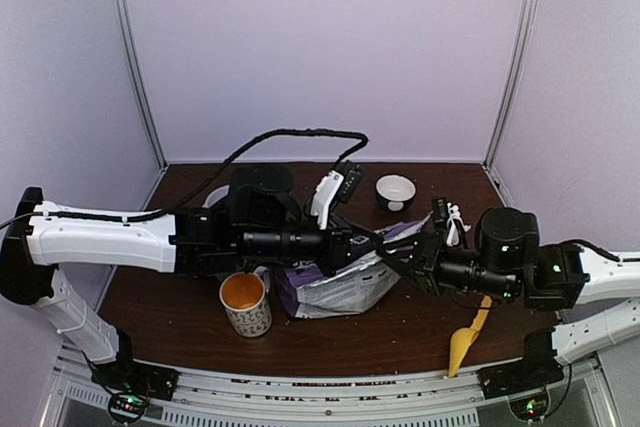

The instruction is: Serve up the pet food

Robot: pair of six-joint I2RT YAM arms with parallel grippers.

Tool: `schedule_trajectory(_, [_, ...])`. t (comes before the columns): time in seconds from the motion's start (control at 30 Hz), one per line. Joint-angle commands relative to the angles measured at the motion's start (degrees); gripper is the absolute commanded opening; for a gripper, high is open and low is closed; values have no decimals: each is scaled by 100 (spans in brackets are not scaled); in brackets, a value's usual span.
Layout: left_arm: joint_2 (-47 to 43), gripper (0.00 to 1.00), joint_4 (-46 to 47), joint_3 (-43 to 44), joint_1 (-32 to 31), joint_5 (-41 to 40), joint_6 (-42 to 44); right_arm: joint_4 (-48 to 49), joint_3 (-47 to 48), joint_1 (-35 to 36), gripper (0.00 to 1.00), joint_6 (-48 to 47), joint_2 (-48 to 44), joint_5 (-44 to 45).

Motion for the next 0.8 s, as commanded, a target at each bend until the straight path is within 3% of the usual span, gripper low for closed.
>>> schedule_trajectory(0.0, [-77, 0, 180, -139, -211, 612, 129, 203, 256, -77, 23, -119, 245, 151])
schedule_trajectory(0.17, [-149, 0, 147, -225, -214, 713, 174, 6, 447, -109, 17, -273, 385, 257])
schedule_trajectory(0.33, [-193, 0, 169, -289, -221, 759, 218, -194, 677, -148, 1, -548, 530, 407])
schedule_trajectory(0.5, [-194, 0, 212, -316, -228, 692, 217, -401, 840, -142, 0, -826, 624, 643])
schedule_trajectory(0.67, [-237, 0, 235, -264, -270, 362, 453, -2160, 1298, -102, 0, -648, 909, 1185])
schedule_trajectory(0.77, [-360, 0, 391, -298, -331, 119, 617, -2819, 1082, -45, 0, -362, 1015, 1534])
